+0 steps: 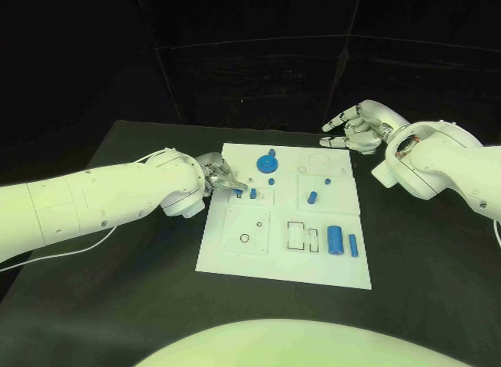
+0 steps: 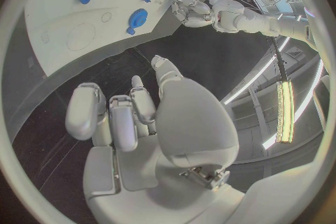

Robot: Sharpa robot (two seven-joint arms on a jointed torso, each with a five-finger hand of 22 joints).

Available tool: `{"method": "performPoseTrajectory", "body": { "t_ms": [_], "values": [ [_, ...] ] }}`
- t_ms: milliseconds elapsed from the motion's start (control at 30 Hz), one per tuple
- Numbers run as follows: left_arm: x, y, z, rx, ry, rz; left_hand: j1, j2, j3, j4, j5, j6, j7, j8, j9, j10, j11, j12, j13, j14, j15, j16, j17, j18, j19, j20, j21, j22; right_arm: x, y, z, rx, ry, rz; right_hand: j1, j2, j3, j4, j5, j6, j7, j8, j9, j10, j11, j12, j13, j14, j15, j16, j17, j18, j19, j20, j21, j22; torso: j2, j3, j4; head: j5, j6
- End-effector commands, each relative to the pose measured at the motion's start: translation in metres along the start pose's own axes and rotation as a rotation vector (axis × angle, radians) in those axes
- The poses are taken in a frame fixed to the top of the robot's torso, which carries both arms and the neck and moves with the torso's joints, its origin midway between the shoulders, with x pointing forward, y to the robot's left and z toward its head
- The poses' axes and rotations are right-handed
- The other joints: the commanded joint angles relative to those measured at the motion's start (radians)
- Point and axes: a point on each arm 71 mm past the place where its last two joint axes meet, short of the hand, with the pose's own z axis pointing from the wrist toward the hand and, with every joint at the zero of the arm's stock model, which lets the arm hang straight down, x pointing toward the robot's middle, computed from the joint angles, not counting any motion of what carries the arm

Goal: Assemble the parts on the task board

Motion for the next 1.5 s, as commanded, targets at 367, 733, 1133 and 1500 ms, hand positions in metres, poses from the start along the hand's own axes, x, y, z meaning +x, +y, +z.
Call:
{"method": "performPoseTrajectory", "body": {
  "t_ms": [367, 733, 1133, 1500],
  "values": [
    [0.002, 0.0003, 0.0019, 0.006, -0.008, 0.065, 0.002, -0.007, 0.124, -0.109, 0.005, 0.015, -0.01, 0.002, 0.001, 0.013, -0.006, -0.007, -0.005, 0.102, -0.009, 0.003, 0.263, -0.014, 0.009, -0.002, 0.01, 0.007, -0.0013, 0.0004, -0.0003, -0.003, 0.001, 0.009, -0.008, 0.006, 0.0, 0.009, -0.005, 0.006, -0.005, 0.006, 0.001, -0.002, -0.001, -0.001, -0.001, 0.059, -0.009, -0.007, 0.058, 0.018, -0.007, 0.001, -0.007, -0.001, 0.0, 0.0, 0.0021, -0.005, -0.011],
    [0.0062, 0.0006, 0.0023, -0.008, 0.044, 0.095, -0.001, -0.018, 0.139, -0.119, 0.005, 0.014, -0.009, -0.001, -0.001, 0.01, -0.005, -0.014, -0.013, 0.102, -0.008, 0.003, 0.263, -0.015, 0.01, -0.001, 0.01, 0.009, -0.0017, -0.0012, 0.0001, 0.006, 0.003, 0.03, -0.009, 0.007, 0.0, 0.009, -0.006, 0.006, -0.005, 0.006, 0.001, -0.002, -0.001, -0.001, -0.001, 0.059, -0.009, -0.007, 0.057, 0.018, -0.007, 0.001, -0.007, -0.001, 0.001, -0.0016, 0.0014, -0.005, -0.016],
    [0.0073, 0.0004, 0.0016, -0.01, 0.055, 0.101, -0.004, -0.027, 0.158, -0.129, 0.005, 0.018, -0.008, -0.002, -0.003, 0.015, -0.005, -0.009, -0.006, 0.102, -0.007, 0.003, 0.263, -0.016, 0.011, -0.001, 0.013, 0.014, -0.0018, -0.0017, 0.0007, 0.007, 0.002, 0.036, -0.009, 0.007, 0.0, 0.01, -0.006, 0.006, -0.005, 0.006, 0.001, -0.003, -0.001, -0.002, -0.001, 0.059, -0.009, -0.007, 0.058, 0.018, -0.007, 0.001, -0.007, -0.002, 0.001, -0.0009, -0.0006, -0.001, -0.018],
    [0.006, 0.0019, 0.0022, -0.017, 0.05, 0.1, -0.016, -0.031, 0.171, -0.13, 0.005, 0.022, -0.008, -0.003, -0.005, 0.017, -0.004, -0.011, -0.009, 0.102, -0.007, 0.003, 0.263, -0.016, 0.011, -0.001, 0.012, 0.014, -0.002, -0.0018, 0.0004, 0.007, 0.002, 0.036, -0.009, 0.007, 0.0, 0.01, -0.006, 0.006, -0.005, 0.006, 0.001, -0.003, -0.001, -0.002, -0.001, 0.059, -0.009, -0.007, 0.058, 0.018, -0.007, 0.001, -0.007, -0.002, 0.0, 0.0004, -0.0004, -0.002, -0.019]
  ]
}}
